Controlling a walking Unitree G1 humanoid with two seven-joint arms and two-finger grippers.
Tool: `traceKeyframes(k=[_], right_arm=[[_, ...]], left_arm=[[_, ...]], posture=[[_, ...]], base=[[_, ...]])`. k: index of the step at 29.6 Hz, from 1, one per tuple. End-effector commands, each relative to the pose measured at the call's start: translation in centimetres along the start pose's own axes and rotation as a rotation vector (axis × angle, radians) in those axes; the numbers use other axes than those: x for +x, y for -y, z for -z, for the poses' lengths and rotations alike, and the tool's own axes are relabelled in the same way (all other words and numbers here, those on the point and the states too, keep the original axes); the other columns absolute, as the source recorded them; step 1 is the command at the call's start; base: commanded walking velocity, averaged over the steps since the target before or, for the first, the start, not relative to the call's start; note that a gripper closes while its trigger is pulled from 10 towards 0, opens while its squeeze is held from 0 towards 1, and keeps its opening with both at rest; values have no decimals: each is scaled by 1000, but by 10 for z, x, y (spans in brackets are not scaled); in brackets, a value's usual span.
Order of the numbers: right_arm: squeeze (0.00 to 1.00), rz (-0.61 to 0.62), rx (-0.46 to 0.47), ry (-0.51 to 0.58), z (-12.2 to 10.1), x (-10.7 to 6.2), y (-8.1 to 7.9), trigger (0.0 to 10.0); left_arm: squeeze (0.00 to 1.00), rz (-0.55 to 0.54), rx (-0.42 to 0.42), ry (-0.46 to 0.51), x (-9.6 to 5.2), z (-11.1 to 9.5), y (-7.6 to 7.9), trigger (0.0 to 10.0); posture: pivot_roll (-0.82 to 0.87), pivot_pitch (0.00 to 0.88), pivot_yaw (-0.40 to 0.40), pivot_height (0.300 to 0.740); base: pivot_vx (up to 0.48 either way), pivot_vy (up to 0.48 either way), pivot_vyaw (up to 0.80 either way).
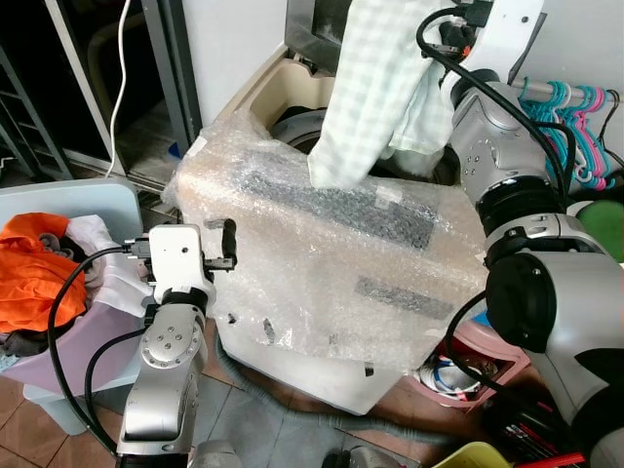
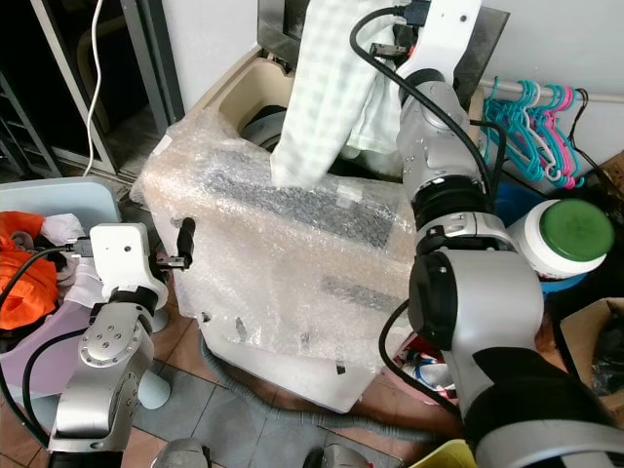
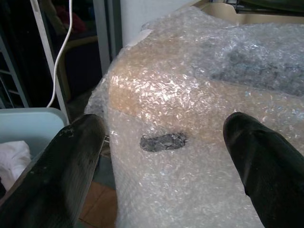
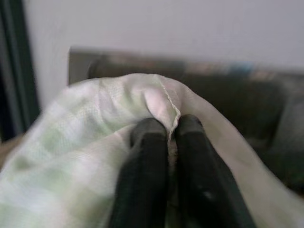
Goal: Clothes washing
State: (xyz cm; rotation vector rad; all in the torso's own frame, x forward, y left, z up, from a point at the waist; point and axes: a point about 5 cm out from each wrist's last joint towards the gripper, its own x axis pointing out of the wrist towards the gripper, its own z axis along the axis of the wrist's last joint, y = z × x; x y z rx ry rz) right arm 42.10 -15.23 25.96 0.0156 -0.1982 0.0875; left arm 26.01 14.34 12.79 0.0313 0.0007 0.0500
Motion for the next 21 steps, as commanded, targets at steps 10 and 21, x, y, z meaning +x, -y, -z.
traceKeyframes(k=[10,21], right_arm=[[1000,-7,-50,59,26,-31,23,10000],[1000,-145,-94,139,26,-51,3,10000]], left_arm=[[0,22,-3,-22,7,0,5,10000],[0,20,-8,-25,7,0,4,10000]], posture=[[6,0,-57,740],[16,0,-59,740]], base=[[0,70,0],[0,462,0]])
